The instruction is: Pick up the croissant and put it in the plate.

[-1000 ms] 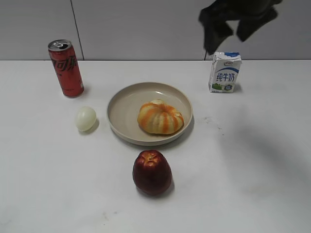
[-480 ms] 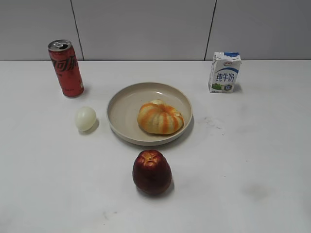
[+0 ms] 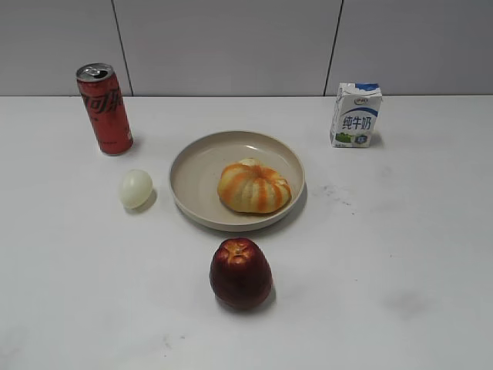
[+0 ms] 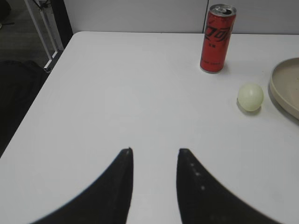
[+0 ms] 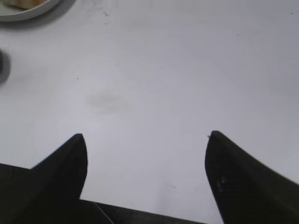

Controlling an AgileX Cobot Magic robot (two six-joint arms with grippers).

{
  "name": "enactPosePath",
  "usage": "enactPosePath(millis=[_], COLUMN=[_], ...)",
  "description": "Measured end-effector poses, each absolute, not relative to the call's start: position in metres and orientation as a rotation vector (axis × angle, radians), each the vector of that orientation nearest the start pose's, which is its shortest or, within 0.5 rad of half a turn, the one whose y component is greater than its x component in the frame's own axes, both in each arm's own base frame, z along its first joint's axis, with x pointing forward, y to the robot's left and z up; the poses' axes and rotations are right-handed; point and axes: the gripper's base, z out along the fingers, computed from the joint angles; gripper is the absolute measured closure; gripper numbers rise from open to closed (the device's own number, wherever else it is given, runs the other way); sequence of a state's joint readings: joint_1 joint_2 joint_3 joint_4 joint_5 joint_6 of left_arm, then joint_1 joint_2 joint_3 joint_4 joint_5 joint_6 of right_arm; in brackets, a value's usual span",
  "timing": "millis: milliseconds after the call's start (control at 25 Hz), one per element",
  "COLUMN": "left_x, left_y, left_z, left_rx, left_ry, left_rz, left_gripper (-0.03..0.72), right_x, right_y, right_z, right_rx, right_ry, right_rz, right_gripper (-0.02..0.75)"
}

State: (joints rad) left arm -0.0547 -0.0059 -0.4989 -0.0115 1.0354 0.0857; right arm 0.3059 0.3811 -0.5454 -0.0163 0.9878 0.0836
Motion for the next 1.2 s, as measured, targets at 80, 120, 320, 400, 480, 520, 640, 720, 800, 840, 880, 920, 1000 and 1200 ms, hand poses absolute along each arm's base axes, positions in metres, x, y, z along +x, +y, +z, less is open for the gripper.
enactPosePath(millis=[80, 120, 320, 400, 480, 520, 640, 720, 800, 840, 880, 920, 1000, 1200], left_x=[-0.005, -0.005, -0.005, -0.005, -0.005, -0.005, -0.005, -0.005, -0.005, -0.005, -0.005, -0.005, -0.005, -0.005], left_y=[-0.001, -0.001, -0.001, -0.001, -0.001, -0.001, -0.001, -0.001, -0.001, -0.001, -0.001, -0.001, -0.001, -0.001], left_z=[0.279, 0.279, 0.279, 0.279, 0.279, 0.279, 0.279, 0.279, 0.279, 0.279, 0.279, 0.279, 0.279, 0.279], left_rx=[0.142, 0.142, 0.142, 0.142, 0.142, 0.142, 0.142, 0.142, 0.142, 0.142, 0.142, 0.142, 0.142, 0.142], left_ry=[2.009, 2.009, 2.009, 2.009, 2.009, 2.009, 2.009, 2.009, 2.009, 2.009, 2.009, 2.009, 2.009, 2.009], left_rz=[0.006, 0.006, 0.006, 0.006, 0.006, 0.006, 0.006, 0.006, 0.006, 0.006, 0.006, 0.006, 0.006, 0.006], left_gripper=[0.453, 0.453, 0.453, 0.453, 0.453, 0.453, 0.453, 0.453, 0.453, 0.453, 0.453, 0.453, 0.453, 0.453], right_x=[0.043, 0.04, 0.032, 0.032, 0.032, 0.032, 0.032, 0.032, 0.032, 0.032, 0.032, 0.03, 0.026, 0.005], right_y=[0.012, 0.011, 0.009, 0.009, 0.009, 0.009, 0.009, 0.009, 0.009, 0.009, 0.009, 0.008, 0.006, 0.0], right_z=[0.285, 0.284, 0.276, 0.276, 0.276, 0.276, 0.276, 0.276, 0.276, 0.276, 0.277, 0.277, 0.277, 0.28], right_rx=[-0.26, -0.267, -0.307, -0.312, -0.314, -0.314, -0.315, -0.317, -0.317, -0.315, -0.307, -0.293, -0.243, -0.078], right_ry=[2.25, 2.233, 2.24, 2.241, 2.24, 2.24, 2.24, 2.24, 2.24, 2.239, 2.236, 2.229, 2.201, 2.075], right_rz=[0.184, 0.183, 0.165, 0.164, 0.162, 0.163, 0.163, 0.162, 0.162, 0.161, 0.161, 0.159, 0.14, 0.068], right_gripper=[0.144, 0.144, 0.144, 0.144, 0.144, 0.144, 0.144, 0.145, 0.145, 0.145, 0.145, 0.145, 0.145, 0.144])
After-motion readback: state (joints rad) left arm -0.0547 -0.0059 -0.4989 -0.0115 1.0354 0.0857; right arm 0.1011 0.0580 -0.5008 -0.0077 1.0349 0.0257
